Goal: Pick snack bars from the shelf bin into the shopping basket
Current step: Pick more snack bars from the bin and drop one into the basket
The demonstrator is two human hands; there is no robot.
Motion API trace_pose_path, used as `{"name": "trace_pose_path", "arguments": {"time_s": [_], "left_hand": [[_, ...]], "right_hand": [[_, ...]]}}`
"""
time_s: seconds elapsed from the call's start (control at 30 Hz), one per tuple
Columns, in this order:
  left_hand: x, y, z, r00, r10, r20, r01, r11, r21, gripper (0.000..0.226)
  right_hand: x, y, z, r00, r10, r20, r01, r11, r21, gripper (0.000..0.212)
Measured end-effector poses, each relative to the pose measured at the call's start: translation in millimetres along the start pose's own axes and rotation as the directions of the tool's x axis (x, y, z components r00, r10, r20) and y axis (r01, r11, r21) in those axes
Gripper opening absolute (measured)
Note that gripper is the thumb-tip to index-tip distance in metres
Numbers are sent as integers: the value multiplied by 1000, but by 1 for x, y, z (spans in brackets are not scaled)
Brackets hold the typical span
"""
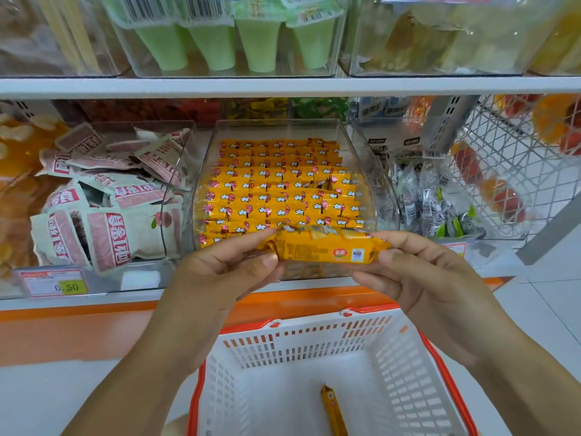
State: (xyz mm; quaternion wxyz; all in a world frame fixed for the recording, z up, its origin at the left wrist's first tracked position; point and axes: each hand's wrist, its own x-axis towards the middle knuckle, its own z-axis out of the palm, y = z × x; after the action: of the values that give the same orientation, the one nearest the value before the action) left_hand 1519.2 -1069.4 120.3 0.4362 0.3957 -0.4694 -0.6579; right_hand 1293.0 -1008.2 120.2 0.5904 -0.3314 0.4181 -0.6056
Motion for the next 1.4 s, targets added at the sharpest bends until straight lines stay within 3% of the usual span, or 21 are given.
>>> {"name": "trace_pose_path", "arguments": {"time_s": [0.1,0.2,0.27,0.37,0.43,0.53,0.7,0.93,1.13,1.23,1.4], "left_hand": [[-1,1,1,1000,27,-2,-27,1000,5,36],[0,-1,2,996,45,-72,-41,997,65,20],[0,-2,4,994,63,-87,-53,991,122,10],[-3,-4,10,993,91,-69,-75,976,206,16],[-4,-6,14,990,107,-92,-84,970,229,20],[-3,-7,17,982,133,-137,-107,978,180,3],[-5,-9,18,964,192,-184,-151,964,217,12],[-3,-7,14,986,97,-133,-75,984,159,30],[1,-7,9,993,37,-110,-29,997,75,27],[2,-7,7,995,8,-95,-8,1000,-1,25],[6,-7,3,997,-38,-61,39,999,11,32]], "right_hand": [[-1,0,0,1000,-19,-14,18,998,-55,43],[1,3,1,996,-80,-48,71,985,-157,31],[2,6,-1,992,-112,-57,94,962,-258,34],[3,10,-1,986,-151,-73,121,942,-314,43],[3,12,1,984,-162,-78,130,941,-311,40],[2,15,3,983,-166,-84,137,951,-276,27],[-1,14,8,962,-228,-149,187,951,-248,15],[-3,14,2,981,-185,-65,153,930,-333,51],[1,13,1,985,-157,-69,138,963,-233,51],[3,14,2,986,-133,-96,118,982,-150,37],[6,13,-1,996,-78,-49,72,990,-120,36]]}}
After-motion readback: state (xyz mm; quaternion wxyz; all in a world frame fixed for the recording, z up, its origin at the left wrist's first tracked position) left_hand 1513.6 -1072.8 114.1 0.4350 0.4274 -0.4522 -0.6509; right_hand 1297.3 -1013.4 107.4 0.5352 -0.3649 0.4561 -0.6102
